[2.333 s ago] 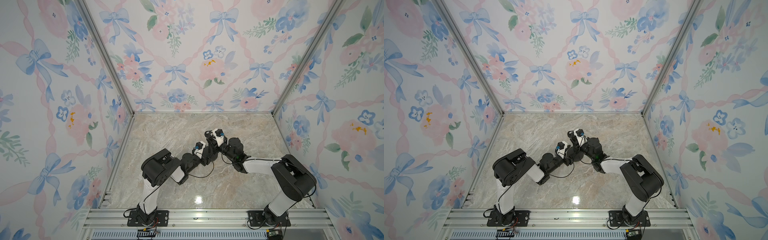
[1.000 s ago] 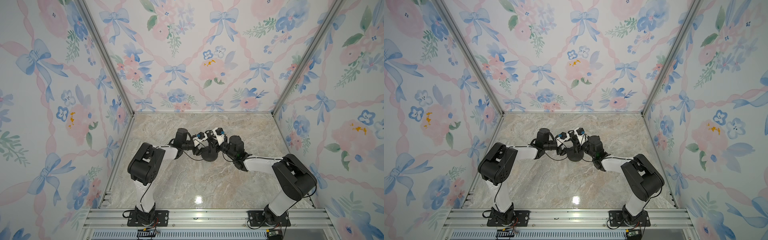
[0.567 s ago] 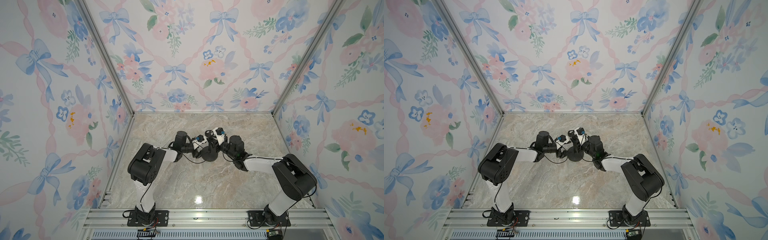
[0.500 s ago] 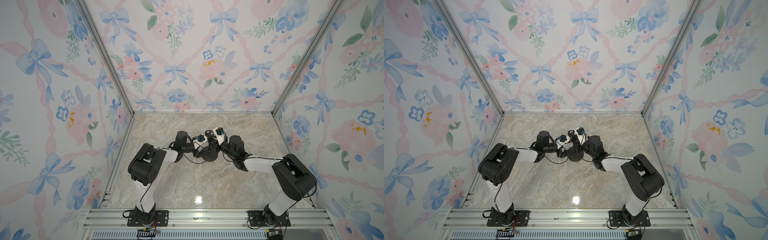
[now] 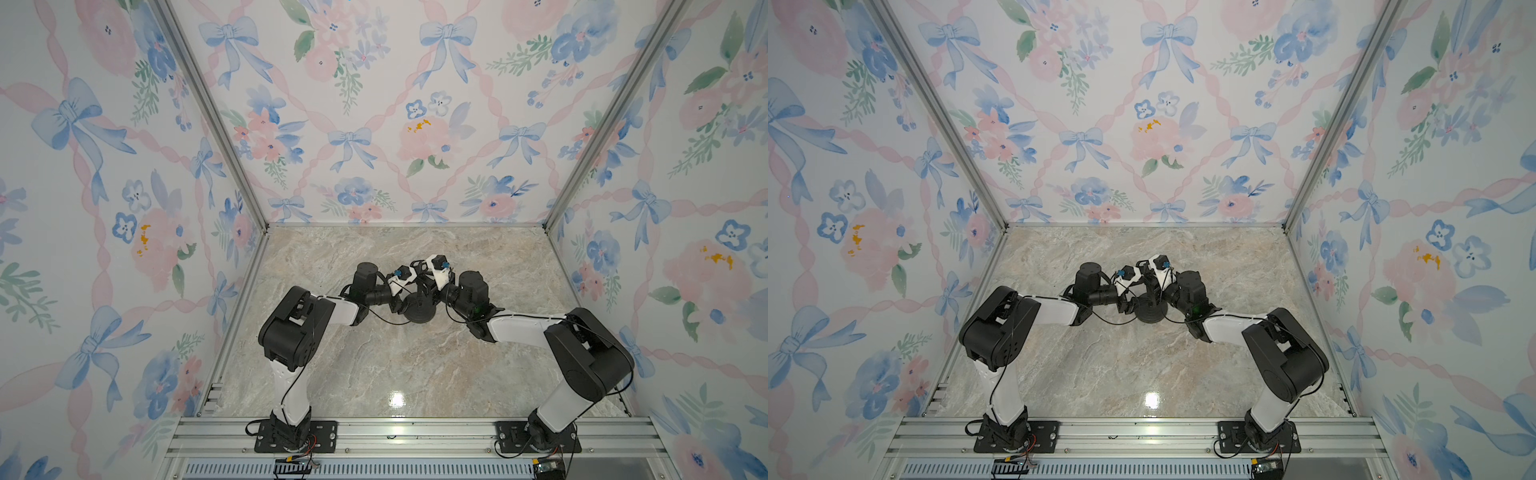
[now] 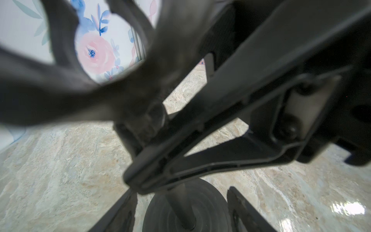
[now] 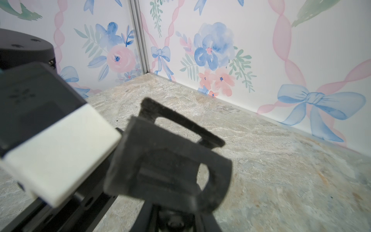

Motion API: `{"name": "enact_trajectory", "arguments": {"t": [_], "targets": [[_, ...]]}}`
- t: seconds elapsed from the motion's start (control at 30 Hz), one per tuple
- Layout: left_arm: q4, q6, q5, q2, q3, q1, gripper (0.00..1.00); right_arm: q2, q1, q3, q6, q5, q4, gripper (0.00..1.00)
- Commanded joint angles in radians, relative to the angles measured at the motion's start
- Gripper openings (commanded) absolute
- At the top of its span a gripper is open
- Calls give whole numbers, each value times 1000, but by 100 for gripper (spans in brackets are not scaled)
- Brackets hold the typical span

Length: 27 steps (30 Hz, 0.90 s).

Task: Assemble a microphone stand
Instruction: Screw the microphone stand pole into the microphone stand base.

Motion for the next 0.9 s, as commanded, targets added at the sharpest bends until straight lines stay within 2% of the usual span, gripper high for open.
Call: {"name": "enact_trajectory", "arguments": {"t": [0.0,0.23,0.33,0.43,0.5,0.87], "targets": [[21,-103,-97,-3,-8,-14,72,48,-7,-64,40,-23,-239,10],[90,-89,-184,-37,-65,-74,69,43,-10,-80,42,-27,-216,10],[254,-233,-193,-38,-137,-88,68,36,-10,-91,46,-26,-213,10],[271,-225,-291,-31,-187,-98,66,27,-13,-100,45,-27,-212,10],[292,-211,-301,-19,-205,-100,65,28,-13,-100,47,-33,-211,10],[308,-335,-286,81,-128,-63,62,28,-2,-93,41,-38,-222,10]]}}
